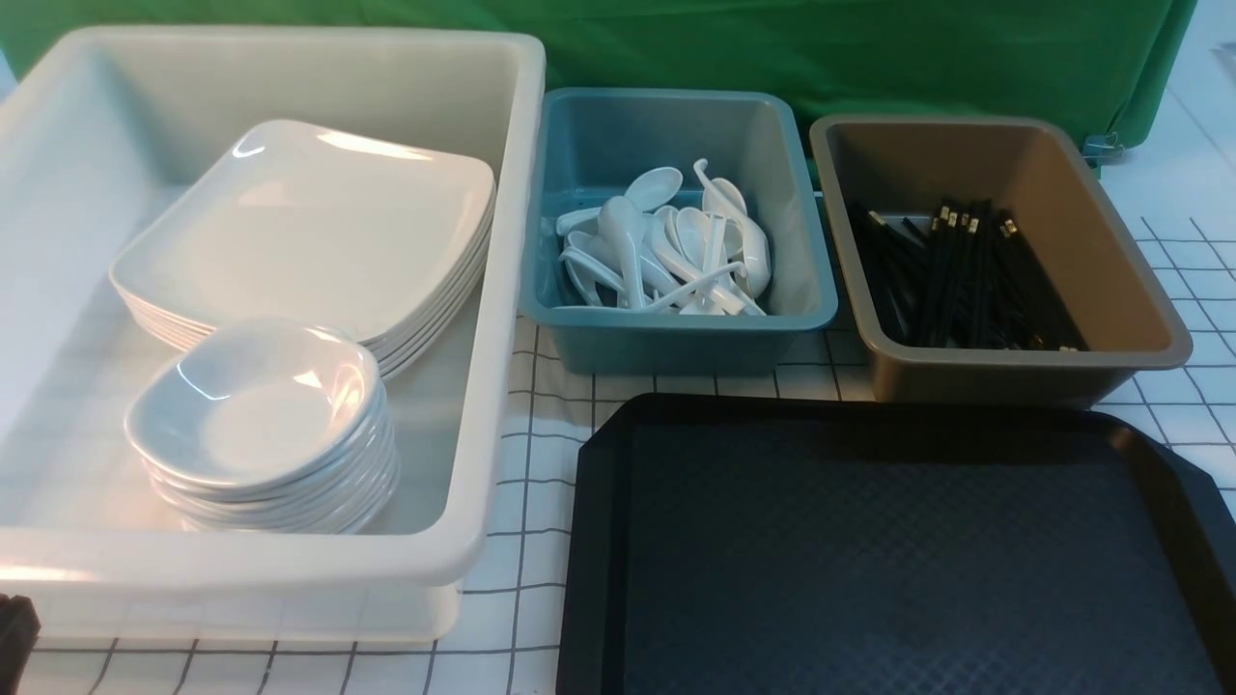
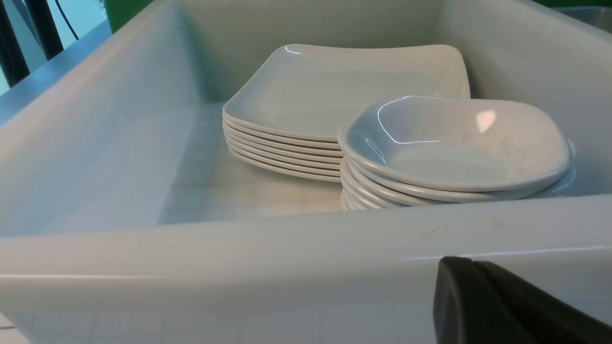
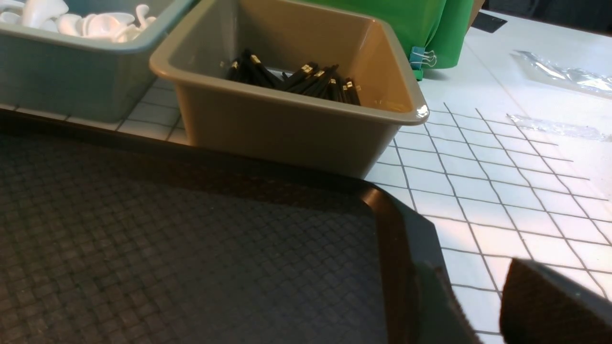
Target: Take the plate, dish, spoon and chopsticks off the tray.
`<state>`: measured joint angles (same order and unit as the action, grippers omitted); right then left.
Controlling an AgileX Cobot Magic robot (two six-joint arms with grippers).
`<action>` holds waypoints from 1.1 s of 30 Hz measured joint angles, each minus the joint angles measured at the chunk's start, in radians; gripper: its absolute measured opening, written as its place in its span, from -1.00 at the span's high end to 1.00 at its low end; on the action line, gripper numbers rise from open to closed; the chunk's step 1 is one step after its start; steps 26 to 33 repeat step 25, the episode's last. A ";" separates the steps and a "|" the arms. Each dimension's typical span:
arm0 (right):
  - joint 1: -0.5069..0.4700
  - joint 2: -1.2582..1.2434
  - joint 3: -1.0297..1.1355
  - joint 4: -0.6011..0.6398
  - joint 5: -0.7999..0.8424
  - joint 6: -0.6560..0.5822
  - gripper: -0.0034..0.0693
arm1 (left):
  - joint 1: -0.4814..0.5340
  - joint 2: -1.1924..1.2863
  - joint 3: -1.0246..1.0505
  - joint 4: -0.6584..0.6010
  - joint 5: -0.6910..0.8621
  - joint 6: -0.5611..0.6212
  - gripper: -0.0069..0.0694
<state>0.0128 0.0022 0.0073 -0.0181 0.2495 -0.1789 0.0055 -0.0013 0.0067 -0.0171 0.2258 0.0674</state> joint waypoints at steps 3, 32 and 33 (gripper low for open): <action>0.000 0.000 0.000 0.000 0.000 0.000 0.24 | 0.000 0.000 0.000 0.000 0.000 0.000 0.82; 0.000 0.000 0.000 0.000 0.000 0.020 0.24 | 0.000 0.000 0.000 0.000 0.000 0.000 0.82; 0.000 0.000 0.000 0.000 0.000 0.020 0.24 | 0.000 0.000 0.000 0.000 0.000 0.000 0.82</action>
